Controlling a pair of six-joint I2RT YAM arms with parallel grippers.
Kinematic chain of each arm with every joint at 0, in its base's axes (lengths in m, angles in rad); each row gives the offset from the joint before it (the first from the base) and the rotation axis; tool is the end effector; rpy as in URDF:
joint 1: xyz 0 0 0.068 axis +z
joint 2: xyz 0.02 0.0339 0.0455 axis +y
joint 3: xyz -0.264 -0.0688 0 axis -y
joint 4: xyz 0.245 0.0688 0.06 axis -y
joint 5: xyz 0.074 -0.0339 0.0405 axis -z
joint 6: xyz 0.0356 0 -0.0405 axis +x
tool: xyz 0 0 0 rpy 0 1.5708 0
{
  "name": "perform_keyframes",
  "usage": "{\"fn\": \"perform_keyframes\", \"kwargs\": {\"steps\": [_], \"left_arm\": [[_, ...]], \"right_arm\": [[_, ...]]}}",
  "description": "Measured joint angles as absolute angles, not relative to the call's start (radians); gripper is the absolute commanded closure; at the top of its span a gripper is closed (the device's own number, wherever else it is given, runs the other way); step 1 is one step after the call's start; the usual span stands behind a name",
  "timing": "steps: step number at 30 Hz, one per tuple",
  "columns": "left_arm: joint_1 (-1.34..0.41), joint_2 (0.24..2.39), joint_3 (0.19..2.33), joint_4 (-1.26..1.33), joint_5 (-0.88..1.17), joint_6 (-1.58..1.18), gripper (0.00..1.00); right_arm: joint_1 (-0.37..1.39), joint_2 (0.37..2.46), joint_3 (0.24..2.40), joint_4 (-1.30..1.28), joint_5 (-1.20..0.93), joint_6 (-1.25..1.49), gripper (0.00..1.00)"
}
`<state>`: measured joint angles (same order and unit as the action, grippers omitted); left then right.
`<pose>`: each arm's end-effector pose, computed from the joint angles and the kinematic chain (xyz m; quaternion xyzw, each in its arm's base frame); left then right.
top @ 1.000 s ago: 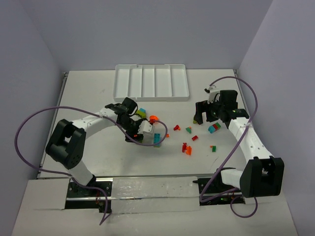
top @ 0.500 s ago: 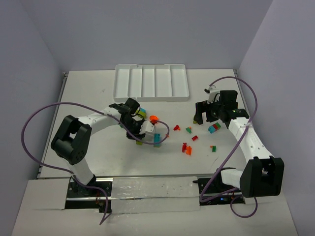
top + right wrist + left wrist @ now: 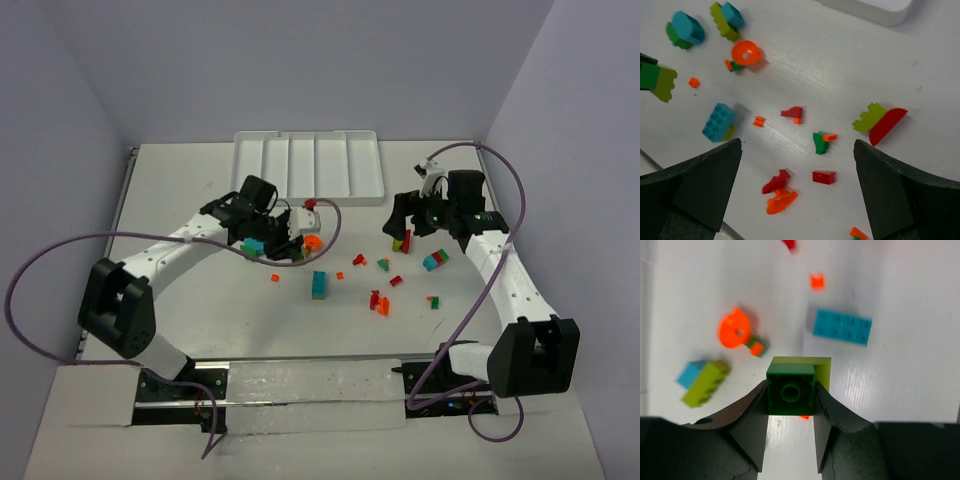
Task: Sort the legos into containers by color
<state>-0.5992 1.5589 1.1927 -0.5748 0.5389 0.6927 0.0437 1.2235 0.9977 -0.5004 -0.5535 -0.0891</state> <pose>0.2611 -0.2005 0.2613 0.6175 0.6822 -0.2389 0.3100 0.2593 0.0301 0.2961 -0.1700 0.8681 0.2402 0.3998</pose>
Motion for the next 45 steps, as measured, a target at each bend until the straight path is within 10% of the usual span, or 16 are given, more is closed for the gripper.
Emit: {"fn": "perform_keyframes", "kwargs": {"steps": [15,30,41,45], "left_arm": [[-0.452,1.519,1.284,-0.426,0.706,-0.477,1.0],[-0.379,1.522,1.144,-0.23,0.973,-0.865,1.0],[-0.377,1.513,1.1,-0.123,1.029,-0.966,1.0],[-0.376,1.513,1.099,-0.104,1.024,-0.99,1.0]], "right_arm": [[0.483,1.227,1.129,-0.438,-0.439,-0.156,0.01],[0.631,1.397,1.33,-0.499,-0.425,-0.216,0.09],[0.658,1.463,1.377,-0.536,-0.483,-0.22,0.44],[0.666,1.465,1.381,-0.545,-0.5,-0.227,0.86]]}}
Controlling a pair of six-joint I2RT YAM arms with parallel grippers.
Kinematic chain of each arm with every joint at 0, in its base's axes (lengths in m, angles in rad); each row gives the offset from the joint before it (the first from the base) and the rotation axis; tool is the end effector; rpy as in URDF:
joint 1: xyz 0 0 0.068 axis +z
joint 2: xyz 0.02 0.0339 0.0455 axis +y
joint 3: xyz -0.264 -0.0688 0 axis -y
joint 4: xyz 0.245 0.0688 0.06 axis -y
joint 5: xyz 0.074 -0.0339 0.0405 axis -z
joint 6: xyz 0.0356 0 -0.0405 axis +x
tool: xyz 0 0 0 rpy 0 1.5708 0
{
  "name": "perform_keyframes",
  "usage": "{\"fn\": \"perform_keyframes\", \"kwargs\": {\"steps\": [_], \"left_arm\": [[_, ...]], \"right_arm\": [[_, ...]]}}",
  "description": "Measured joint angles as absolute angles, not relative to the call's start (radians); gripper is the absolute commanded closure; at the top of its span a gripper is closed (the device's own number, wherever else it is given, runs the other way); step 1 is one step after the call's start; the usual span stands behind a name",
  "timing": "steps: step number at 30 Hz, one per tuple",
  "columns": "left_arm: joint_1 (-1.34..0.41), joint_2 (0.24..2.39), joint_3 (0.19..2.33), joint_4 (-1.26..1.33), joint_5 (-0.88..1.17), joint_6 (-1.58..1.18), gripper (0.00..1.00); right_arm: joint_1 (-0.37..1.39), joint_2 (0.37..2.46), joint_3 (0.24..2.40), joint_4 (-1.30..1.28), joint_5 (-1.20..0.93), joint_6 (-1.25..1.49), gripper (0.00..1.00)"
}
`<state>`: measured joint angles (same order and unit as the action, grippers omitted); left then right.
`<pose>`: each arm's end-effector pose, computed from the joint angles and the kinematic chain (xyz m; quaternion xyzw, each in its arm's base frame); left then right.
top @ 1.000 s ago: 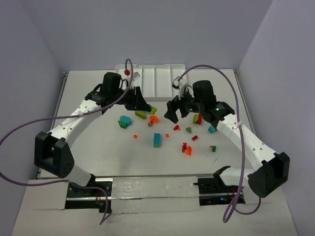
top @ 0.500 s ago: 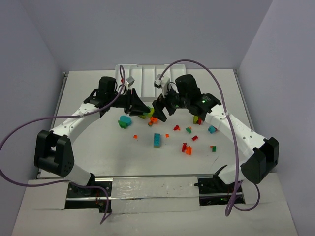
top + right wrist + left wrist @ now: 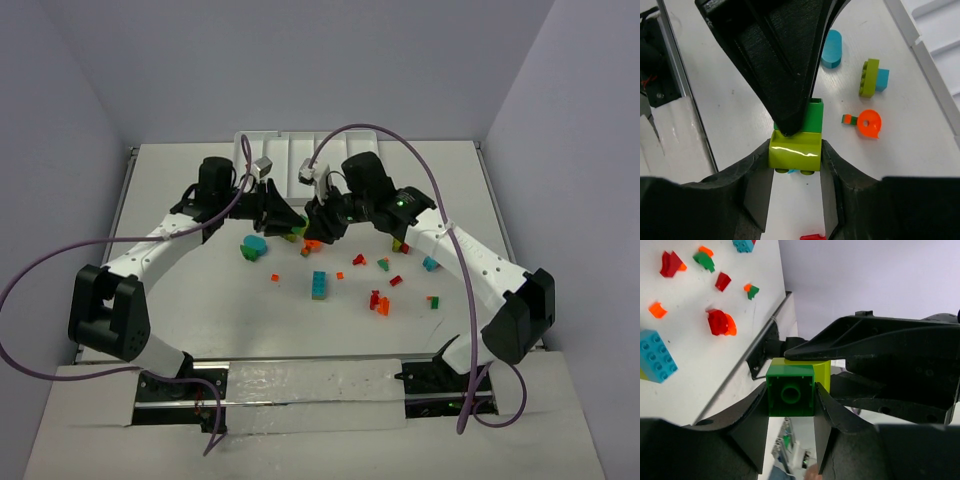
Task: Sort the legos into containers by color
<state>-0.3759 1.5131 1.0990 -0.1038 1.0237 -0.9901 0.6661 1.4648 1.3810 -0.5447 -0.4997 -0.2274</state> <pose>0.2991 -0.1507 0.2876 0.0067 0.7929 -0.6050 0.0725 0.2461 0.2151 0.3534 -0.4742 0.7302 0.3107 0.3813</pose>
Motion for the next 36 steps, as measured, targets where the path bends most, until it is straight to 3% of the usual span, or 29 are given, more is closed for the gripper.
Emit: {"fn": "perform_keyframes", "kwargs": {"steps": [1,8,12,17,21,28,36], "left_arm": [[-0.374,1.513,1.098,-0.104,1.025,-1.002,1.0],[-0.333,1.513,1.091,-0.103,1.048,-1.007,1.0],[-0.195,1.515,1.115,-0.15,1.054,-0.95,1.0],[0.019,1.549,1.265,-0.236,1.012,-0.841,1.0],[0.063,1.624,1.469,-0.361,0.847,-0.591,1.0],[0.024,1.812,1.707,-0.468,0.551,-0.23,1.0],[-0.051,1.982,1.723,-0.466,0.297,-0.103,1.0]], "right_arm": [[0.668,1.465,1.384,-0.546,-0.498,-0.231,1.0],[0.672,1.475,1.389,-0.531,-0.497,-0.232,1.0],[0.654,1.471,1.377,-0.544,-0.483,-0.24,1.0],[0.597,1.468,1.341,-0.558,-0.459,-0.263,1.0],[0.552,1.49,1.364,-0.56,-0.376,-0.258,1.0],[0.547,1.795,1.715,-0.532,-0.217,-0.206,1.0],[0.552,2.127,2.08,-0.516,-0.083,-0.146,1.0]]}}
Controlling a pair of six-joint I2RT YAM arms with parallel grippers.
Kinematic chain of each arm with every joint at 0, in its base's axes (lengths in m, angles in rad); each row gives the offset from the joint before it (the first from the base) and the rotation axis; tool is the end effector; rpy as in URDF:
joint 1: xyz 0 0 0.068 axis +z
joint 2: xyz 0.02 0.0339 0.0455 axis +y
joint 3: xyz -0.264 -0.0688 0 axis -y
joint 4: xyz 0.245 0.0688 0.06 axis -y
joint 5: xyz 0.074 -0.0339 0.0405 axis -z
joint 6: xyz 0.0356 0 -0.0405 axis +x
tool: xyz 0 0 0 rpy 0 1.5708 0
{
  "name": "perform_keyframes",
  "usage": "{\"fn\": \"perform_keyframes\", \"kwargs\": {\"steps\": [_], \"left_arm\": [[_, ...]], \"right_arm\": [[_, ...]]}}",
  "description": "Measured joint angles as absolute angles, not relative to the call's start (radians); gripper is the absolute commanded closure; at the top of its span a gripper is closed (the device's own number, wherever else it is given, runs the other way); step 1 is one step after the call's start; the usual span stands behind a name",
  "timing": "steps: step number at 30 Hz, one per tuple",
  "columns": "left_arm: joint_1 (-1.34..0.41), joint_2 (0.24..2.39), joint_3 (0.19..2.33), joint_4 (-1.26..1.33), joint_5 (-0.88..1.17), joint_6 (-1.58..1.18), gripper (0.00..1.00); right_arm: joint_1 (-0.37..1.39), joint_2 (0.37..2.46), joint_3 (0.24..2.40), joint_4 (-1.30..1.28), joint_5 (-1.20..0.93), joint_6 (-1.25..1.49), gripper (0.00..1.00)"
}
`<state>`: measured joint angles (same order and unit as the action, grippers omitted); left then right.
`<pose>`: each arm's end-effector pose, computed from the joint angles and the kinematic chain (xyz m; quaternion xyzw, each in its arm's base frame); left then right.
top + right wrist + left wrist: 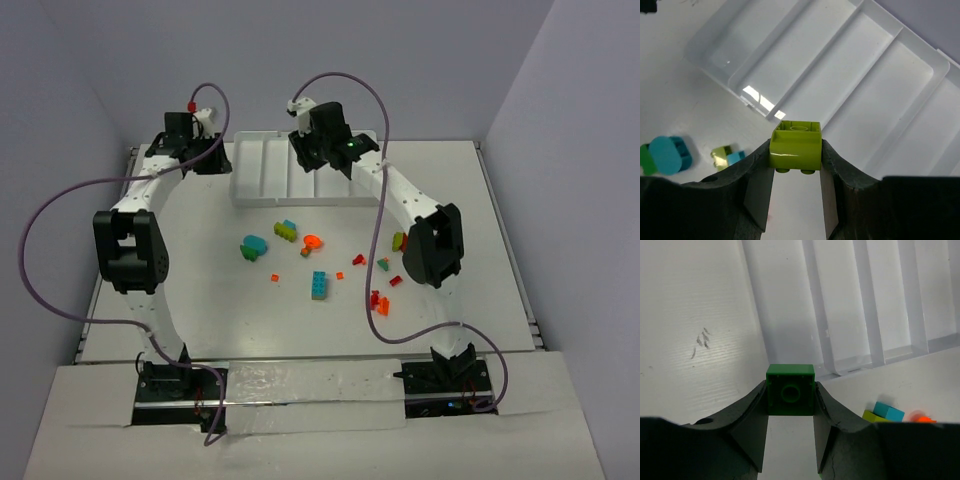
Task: Sort the legos into containers by color
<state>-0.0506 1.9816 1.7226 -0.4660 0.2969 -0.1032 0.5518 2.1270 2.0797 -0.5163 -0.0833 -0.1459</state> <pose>0.4574 -0.0336 0.2791 0.0370 0.9032 -0.1657 0.3943 0.4238 0.2644 0.3276 -0.3180 0.8155 0.1329 0.4649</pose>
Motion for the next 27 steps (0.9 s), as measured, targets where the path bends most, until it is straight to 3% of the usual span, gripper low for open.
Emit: {"fn": "perform_keyframes", "kwargs": {"steps": [10,20,25,27], "left_arm": [[-0.163,2.079,1.743,-0.4,0.167,-0.063,0.99],[-0.164,2.193,1.789,-0.385,0.113,-0.056,0.86],[-0.166,2.24,1.846,-0.385,0.104,-0.045,0.77],[-0.167,2.253,1.863,-0.385,0.101,-0.043,0.68]], "right_arm": [[0.552,2.33,2.17,-0.496,-0.021,-0.128,1.0],[0.552,2.412,2.173,-0.429,-0.015,-0.124,0.99],[0.552,2.454,2.174,-0.419,-0.015,-0.124,0.78],[0.552,2.462,2.174,-0.419,-0.015,-0.124,0.66]]}}
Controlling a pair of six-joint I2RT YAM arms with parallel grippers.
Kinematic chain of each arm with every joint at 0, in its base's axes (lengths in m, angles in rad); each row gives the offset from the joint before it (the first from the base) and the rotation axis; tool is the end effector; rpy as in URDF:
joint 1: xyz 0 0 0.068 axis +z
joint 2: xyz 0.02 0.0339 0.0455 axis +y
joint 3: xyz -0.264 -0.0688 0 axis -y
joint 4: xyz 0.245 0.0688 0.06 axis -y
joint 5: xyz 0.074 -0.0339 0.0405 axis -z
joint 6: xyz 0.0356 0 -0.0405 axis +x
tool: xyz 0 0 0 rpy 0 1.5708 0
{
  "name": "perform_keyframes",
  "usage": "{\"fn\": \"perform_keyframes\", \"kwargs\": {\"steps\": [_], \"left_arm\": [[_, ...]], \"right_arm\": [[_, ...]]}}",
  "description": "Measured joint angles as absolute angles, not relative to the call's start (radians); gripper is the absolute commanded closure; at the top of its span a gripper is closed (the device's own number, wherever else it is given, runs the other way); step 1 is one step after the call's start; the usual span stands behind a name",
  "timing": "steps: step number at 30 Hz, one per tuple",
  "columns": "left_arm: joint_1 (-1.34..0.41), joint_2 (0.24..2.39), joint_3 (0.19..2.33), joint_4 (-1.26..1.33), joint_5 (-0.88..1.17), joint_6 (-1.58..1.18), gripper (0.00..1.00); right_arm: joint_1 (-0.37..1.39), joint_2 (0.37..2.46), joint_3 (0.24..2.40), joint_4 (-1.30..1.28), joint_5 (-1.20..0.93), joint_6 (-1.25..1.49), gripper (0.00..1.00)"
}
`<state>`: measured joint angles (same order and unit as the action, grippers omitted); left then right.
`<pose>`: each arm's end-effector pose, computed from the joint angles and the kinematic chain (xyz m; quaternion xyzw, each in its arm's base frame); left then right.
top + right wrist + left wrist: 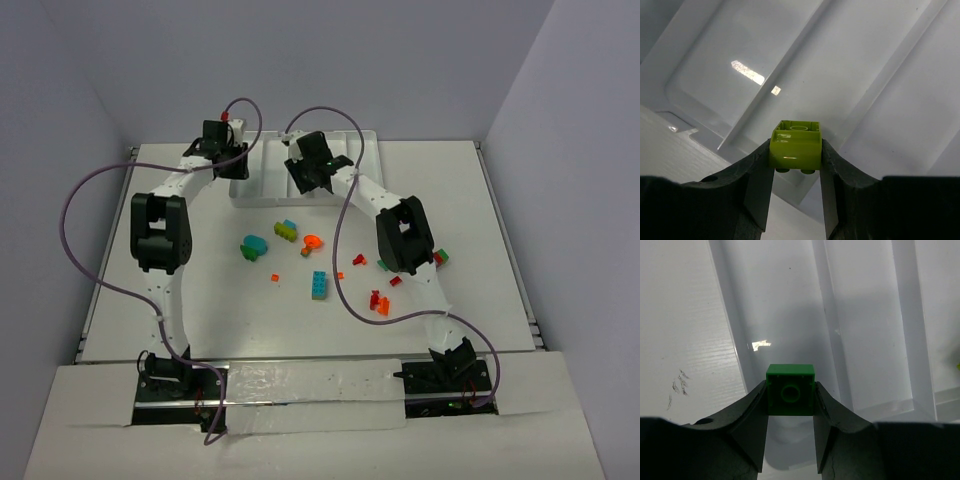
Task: Sort the legos into containers by color
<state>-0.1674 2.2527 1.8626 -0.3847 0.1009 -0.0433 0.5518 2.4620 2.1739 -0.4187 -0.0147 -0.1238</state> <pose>0.5062 -0.0892 0.2042 0.0766 0.9177 -0.0869 0.3800 0.4772 0.2943 0.1962 -0.3039 0.8558 0.0954 0.4077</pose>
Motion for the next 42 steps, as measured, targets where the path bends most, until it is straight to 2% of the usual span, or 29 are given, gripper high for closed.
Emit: {"fn": "perform_keyframes", "kwargs": {"steps": [1,3,5,7,11,13,19,24,25,27,28,34,37,42], "left_arm": [[-0.169,2.258,1.87,-0.385,0.101,-0.043,0.61],[-0.171,2.267,1.879,-0.385,0.101,-0.043,0.58],[-0.174,2.273,1.884,-0.385,0.1,-0.043,0.47],[-0.176,2.275,1.885,-0.386,0.1,-0.043,0.39],[-0.177,2.275,1.89,-0.387,0.097,-0.04,0.31],[-0.177,2.275,1.892,-0.39,0.097,-0.04,0.26],[-0.177,2.235,1.886,-0.412,0.112,-0.037,0.25],[-0.177,2.018,1.725,-0.406,0.191,-0.003,0.25],[-0.177,1.952,1.68,-0.412,0.207,0.004,0.25],[-0.178,1.833,1.607,-0.41,0.231,0.013,0.25],[-0.179,1.777,1.564,-0.4,0.238,0.016,0.25],[-0.199,1.528,1.23,-0.389,0.247,0.043,0.22],[-0.214,1.518,1.122,-0.415,0.243,0.056,0.17],[-0.264,1.515,0.989,-0.421,0.214,0.065,0.16]], "right_arm": [[0.552,2.465,2.175,-0.419,-0.015,-0.124,0.63],[0.552,2.47,2.184,-0.417,-0.012,-0.124,0.55],[0.552,2.471,2.188,-0.408,-0.004,-0.124,0.43],[0.552,2.471,2.189,-0.403,0.0,-0.122,0.35],[0.552,2.471,2.194,-0.402,0.004,-0.123,0.24],[0.552,2.471,2.194,-0.402,0.005,-0.122,0.22],[0.552,2.458,2.194,-0.423,0.007,-0.11,0.21],[0.552,2.286,2.073,-0.452,-0.009,-0.1,0.15],[0.552,2.224,2.034,-0.456,-0.015,-0.1,0.13],[0.552,2.101,1.975,-0.455,-0.027,-0.098,0.01],[0.552,2.039,1.944,-0.45,-0.033,-0.097,0.0],[0.552,1.758,1.761,-0.426,-0.077,-0.093,0.0],[0.552,1.728,1.695,-0.435,-0.099,-0.09,0.0],[0.552,1.741,1.586,-0.469,-0.142,-0.073,0.0]]}}
